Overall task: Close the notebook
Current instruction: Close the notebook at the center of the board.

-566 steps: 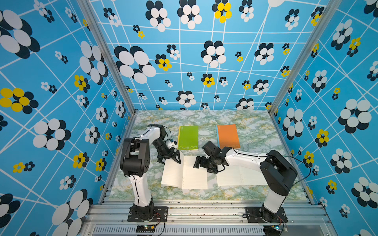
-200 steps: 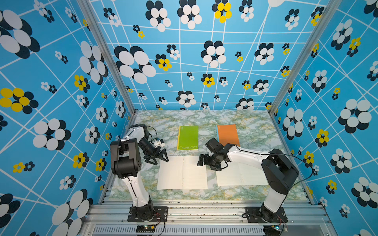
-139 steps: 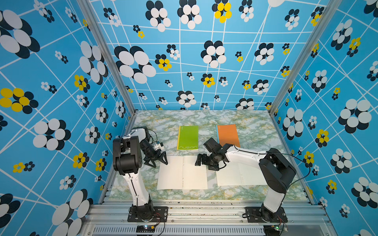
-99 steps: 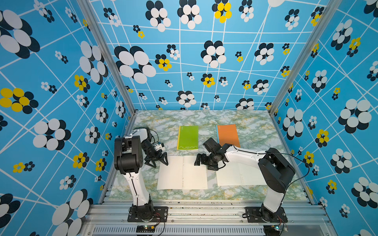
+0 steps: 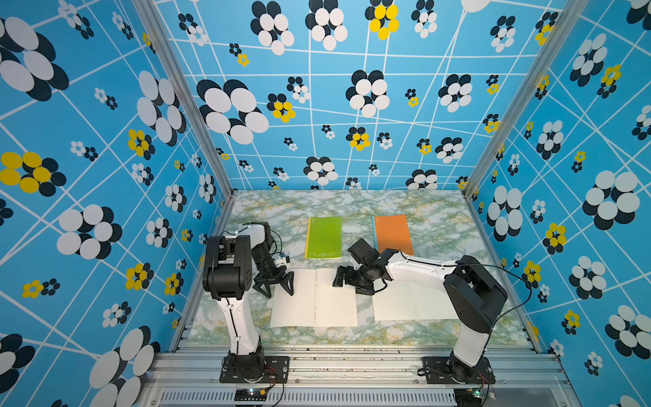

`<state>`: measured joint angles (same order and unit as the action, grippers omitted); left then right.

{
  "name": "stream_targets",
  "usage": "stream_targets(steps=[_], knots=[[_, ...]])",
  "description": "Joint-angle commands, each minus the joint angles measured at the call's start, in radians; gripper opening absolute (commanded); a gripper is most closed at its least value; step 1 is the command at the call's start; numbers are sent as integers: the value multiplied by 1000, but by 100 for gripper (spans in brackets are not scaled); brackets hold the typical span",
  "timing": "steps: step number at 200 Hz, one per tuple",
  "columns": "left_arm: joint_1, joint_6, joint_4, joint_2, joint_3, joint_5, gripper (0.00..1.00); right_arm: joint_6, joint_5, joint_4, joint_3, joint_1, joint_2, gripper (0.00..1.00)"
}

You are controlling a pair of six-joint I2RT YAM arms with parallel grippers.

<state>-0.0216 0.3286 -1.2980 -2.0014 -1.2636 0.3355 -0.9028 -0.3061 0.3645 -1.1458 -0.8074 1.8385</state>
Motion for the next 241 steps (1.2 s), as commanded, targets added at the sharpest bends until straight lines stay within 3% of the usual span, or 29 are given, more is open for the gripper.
stream_targets(steps=[1,112,153,241], knots=[[20,-17,73,-2,18,-32,99,-10,-14,-5,-12,-14,36,99],[61,-30,38,25,-42,47,99,-19,-16,-22,-9,-24,55,99],[75,4,-36,99,-92,150,99,-18,-20,-20,-26,-24,69,99],[222,106,-172,219,-148,282,98,1,-10,-9,-44,-9,82,99]])
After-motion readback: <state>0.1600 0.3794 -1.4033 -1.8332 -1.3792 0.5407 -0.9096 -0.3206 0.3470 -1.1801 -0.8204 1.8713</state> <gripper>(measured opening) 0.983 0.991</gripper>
